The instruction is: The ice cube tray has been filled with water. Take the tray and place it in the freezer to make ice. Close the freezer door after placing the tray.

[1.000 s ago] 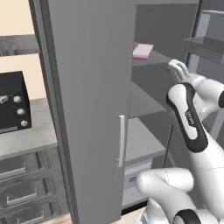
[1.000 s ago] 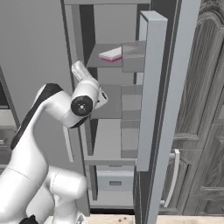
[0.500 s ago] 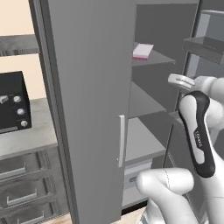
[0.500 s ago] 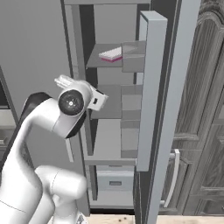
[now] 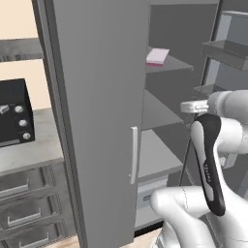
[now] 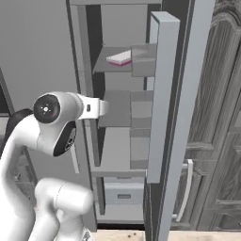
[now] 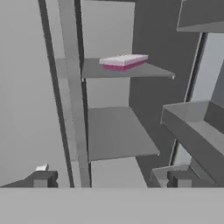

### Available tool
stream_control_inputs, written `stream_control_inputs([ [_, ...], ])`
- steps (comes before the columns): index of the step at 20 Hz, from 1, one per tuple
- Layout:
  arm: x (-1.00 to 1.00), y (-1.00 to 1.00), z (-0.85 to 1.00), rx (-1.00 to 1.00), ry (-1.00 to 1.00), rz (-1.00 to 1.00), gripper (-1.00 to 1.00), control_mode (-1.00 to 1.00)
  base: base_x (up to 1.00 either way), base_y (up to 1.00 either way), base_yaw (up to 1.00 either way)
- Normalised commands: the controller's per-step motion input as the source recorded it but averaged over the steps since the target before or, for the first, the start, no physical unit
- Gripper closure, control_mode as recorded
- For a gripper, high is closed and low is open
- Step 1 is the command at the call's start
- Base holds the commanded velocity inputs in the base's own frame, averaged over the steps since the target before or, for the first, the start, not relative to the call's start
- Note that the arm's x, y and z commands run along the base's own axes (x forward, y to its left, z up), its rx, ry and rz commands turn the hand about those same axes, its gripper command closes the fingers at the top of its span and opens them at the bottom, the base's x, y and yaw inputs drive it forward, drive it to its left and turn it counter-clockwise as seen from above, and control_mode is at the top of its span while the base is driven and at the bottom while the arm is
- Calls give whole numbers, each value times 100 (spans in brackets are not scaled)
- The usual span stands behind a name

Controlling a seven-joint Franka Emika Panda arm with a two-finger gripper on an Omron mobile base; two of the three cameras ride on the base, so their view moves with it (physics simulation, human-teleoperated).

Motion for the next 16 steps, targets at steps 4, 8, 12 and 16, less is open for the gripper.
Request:
stream_control_inputs([
  [4,0,0,0,0,0,0,-100,100,-99,-14,0],
  [8,0,0,0,0,0,0,-100,100,-95,-29,0],
  [12,0,0,0,0,0,0,-100,100,-52,-5,0],
  [16,9,-59,0,0,-1,0,-100,-100,0,0,0],
])
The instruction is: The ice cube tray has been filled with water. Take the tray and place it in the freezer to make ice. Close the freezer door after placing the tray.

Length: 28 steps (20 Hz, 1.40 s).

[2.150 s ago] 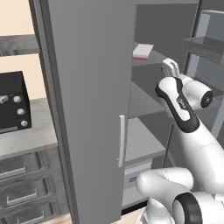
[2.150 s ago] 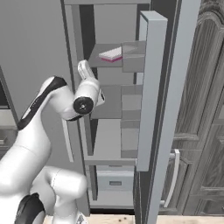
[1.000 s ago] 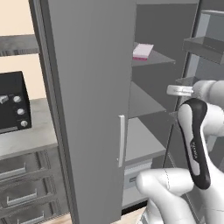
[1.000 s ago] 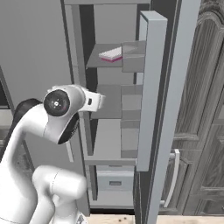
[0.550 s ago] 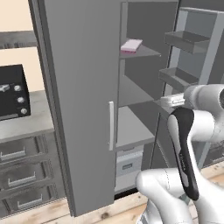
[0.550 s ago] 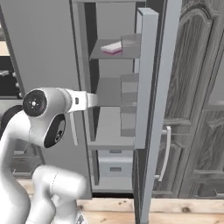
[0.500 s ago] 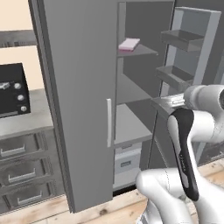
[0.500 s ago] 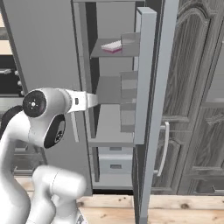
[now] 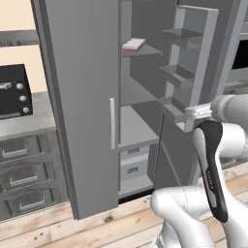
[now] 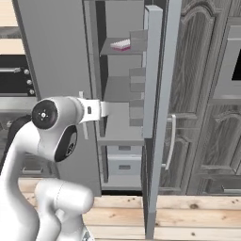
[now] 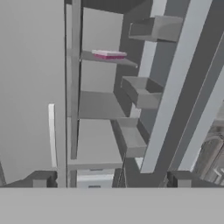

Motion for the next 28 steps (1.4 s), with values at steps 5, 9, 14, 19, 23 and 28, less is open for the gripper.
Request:
stream_control_inputs([
  [5,18,-100,0,15,0,-6,-100,-100,0,0,0],
  [9,49,-100,0,26,0,-7,-100,-100,0,0,0],
  [14,93,-100,8,43,0,-1,-100,-100,0,0,0],
  [19,100,-95,3,40,2,4,-100,-100,0,0,0],
  [23,70,-98,0,35,0,5,-100,-100,0,0,0],
  [28,37,-100,0,40,-2,7,-100,-100,0,0,0],
])
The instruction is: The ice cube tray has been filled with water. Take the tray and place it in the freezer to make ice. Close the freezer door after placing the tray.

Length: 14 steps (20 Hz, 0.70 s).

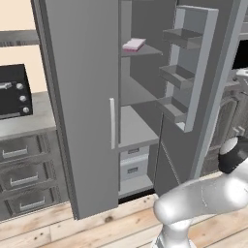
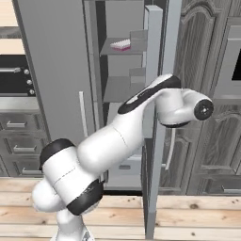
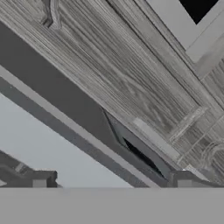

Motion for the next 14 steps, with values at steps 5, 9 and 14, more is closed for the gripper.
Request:
stream_control_inputs([
  [5,75,-67,-8,40,0,5,-100,-100,0,0,0],
  [9,85,-13,-31,28,0,11,-100,-100,0,0,0],
  [14,39,8,-40,11,-2,19,-100,-100,0,0,0],
])
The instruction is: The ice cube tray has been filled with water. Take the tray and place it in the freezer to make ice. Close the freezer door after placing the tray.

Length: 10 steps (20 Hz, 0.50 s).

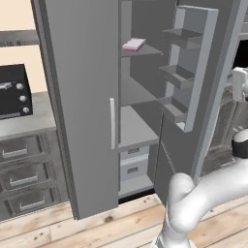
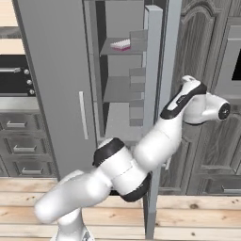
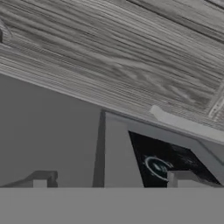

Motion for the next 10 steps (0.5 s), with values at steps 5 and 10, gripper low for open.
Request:
stream_control_inputs([
  [5,-18,66,-24,0,-13,23,-100,-100,0,0,0],
  [10,0,95,-3,0,-12,21,-100,-100,0,0,0],
])
